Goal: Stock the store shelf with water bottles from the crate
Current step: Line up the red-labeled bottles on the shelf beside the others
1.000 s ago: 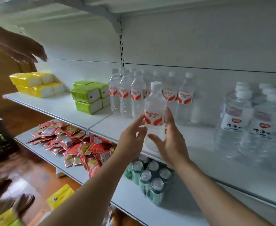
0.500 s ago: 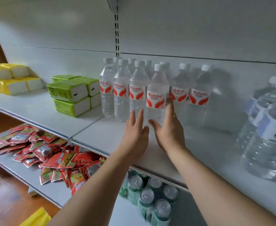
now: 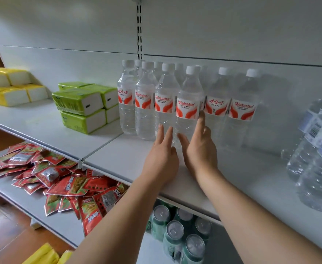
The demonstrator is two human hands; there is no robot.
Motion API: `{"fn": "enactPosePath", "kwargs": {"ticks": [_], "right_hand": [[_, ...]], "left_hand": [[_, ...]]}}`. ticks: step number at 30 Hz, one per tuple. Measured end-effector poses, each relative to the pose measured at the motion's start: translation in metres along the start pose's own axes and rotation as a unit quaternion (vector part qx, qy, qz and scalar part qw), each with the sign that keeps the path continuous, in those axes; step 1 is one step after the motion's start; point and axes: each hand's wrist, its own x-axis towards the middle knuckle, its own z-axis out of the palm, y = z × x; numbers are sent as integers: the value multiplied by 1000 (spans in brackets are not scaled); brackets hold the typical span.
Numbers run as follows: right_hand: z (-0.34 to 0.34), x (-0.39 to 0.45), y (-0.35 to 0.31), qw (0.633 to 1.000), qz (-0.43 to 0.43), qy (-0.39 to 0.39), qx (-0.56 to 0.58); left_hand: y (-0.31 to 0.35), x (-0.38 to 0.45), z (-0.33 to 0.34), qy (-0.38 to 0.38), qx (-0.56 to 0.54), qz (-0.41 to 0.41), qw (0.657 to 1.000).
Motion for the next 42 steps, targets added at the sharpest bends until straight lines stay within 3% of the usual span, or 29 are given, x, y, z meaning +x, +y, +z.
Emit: {"fn": "enactPosePath", "kwargs": {"ticks": [5,11,17,24,28,32,36,39,42], "right_hand": [[-16,-20,1,997,15,-72,-38],[-52,-78,-13,988,-118,-95,-17],[-70,-151,-49,946,-289,-106,101],[-58,-287,-117,859,-398,-264,182],[-42,-359,-149,814,-447,-319,190],[-14,-426,-173,785,-451,-380,190],[28,-477,-182,783,-367,-496,79],[65,-499,-179,782,-283,-554,28],[99,-516,-182,782,-259,-566,21]], "left_hand": [[4,-10,-2,76,-9,-8,997],[7,-69,-23,153,-114,-24,981],[-22,-190,-71,224,-31,-54,973],[-58,-375,-134,197,25,-240,950],[-78,-455,-159,133,47,-363,921],[-118,-520,-161,79,63,-483,870],[-162,-561,-149,50,43,-536,841],[-192,-571,-138,79,23,-549,832],[-224,-569,-133,144,62,-535,830]]}}
